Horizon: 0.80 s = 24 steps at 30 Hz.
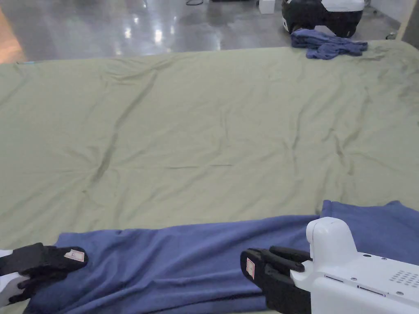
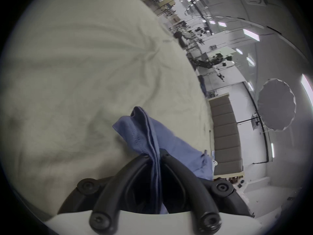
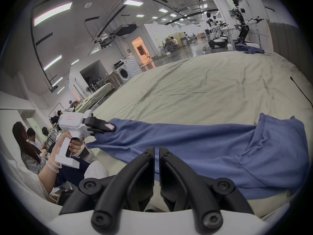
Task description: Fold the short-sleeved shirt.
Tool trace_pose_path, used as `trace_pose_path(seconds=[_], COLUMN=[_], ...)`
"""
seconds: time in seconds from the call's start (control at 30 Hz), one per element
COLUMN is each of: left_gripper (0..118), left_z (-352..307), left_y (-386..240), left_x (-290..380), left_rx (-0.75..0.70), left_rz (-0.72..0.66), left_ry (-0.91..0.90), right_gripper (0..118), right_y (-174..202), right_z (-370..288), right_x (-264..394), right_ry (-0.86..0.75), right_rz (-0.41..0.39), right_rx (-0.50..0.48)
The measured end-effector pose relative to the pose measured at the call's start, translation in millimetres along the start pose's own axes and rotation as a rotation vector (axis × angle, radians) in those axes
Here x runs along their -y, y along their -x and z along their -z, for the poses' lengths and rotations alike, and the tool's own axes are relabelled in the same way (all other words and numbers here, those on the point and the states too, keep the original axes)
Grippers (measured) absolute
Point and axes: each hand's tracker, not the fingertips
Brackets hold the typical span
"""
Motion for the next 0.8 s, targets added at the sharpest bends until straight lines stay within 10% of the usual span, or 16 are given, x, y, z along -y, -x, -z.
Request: trace_pose_path(seconds=[0.67,0.73,0.77,0.8], left_gripper=[8,38,86,105], left_z=[193,219,229,235], left_y=[-218,-218,-219,-220], left_x=[99,103,106,111], left_rx=[0.154,0.136,0.122,0.107], left_rz=[0.337,0.309,0.31,0.296], left_ry=[0.321,0.354,0.374,0.399], right_gripper=[6,3,3,3], right_y=[-64,-73,-77,-79], right_z=[-98,-107,-110,-112], right_x=[33,36,39,39], right_ry=[-0.162,-0.183,-0.174,-0.166], right_rz=[0.119,0.158,0.149,0.144], right_rx=[0.215,0.221,0.223,0.23])
